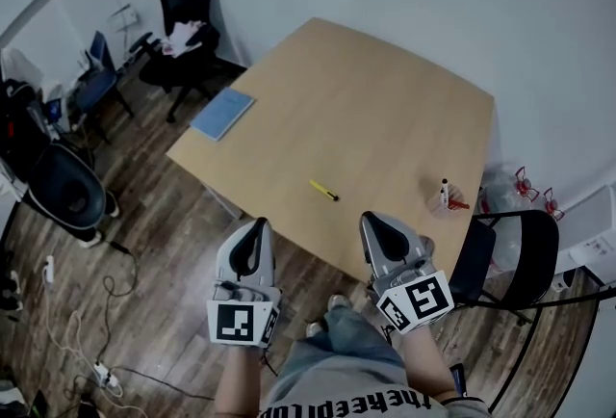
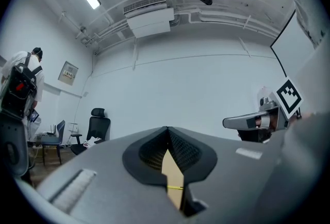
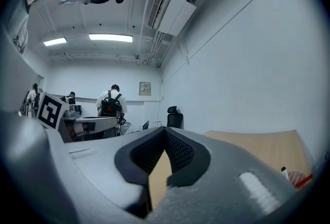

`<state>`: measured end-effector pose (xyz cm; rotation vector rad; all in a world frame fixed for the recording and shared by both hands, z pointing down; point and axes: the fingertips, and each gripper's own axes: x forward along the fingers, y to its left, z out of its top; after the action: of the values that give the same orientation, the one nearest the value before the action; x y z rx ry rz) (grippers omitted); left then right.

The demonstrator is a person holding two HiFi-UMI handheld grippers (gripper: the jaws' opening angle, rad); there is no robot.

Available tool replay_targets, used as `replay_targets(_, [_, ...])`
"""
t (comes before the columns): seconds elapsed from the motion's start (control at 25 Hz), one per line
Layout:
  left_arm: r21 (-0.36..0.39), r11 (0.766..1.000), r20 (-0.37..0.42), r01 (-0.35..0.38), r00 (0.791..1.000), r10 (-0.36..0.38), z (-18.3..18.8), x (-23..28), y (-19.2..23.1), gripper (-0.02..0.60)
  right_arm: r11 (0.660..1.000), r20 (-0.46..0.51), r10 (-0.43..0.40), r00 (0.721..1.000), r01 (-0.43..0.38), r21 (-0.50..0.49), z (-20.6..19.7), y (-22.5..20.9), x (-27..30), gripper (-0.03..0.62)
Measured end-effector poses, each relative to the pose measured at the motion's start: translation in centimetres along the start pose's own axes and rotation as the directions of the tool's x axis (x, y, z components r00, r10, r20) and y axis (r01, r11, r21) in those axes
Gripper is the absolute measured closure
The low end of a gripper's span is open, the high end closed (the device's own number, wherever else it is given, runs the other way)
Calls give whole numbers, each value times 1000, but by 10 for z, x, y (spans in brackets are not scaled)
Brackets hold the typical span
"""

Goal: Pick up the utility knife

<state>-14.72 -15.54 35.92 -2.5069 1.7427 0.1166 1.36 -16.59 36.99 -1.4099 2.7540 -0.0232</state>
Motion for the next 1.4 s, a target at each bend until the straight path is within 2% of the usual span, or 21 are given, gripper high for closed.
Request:
replay_targets(0.4, [-6,1000,-10,-25,1000,25,-4,32,10,561,999,-118,48,992,-49,-4,-29,-19,45,592])
replay_targets(0.68, [-13,998,-32,-58,998,58,-14,42,14,561,997,-292,73,954,-69,24,-79,-33,66,592])
replay_targets(0.8, [-17,997,-44,-73,996,72,-18,43,16,561,995,-367,99,925,-89,43,-101,-36,73,592])
replay_targets(1.16, [-28,993,-76,-119,990,116,-28,46,23,561,986,-568,169,806,-140,94,-170,-45,93,589])
replay_targets(1.24, [-29,991,-80,-129,989,127,-30,46,25,561,984,-597,180,782,-141,112,-182,-47,96,553])
replay_targets(1.4, [-29,988,-91,-148,985,145,-34,46,27,561,981,-648,192,737,-151,119,-205,-52,97,539])
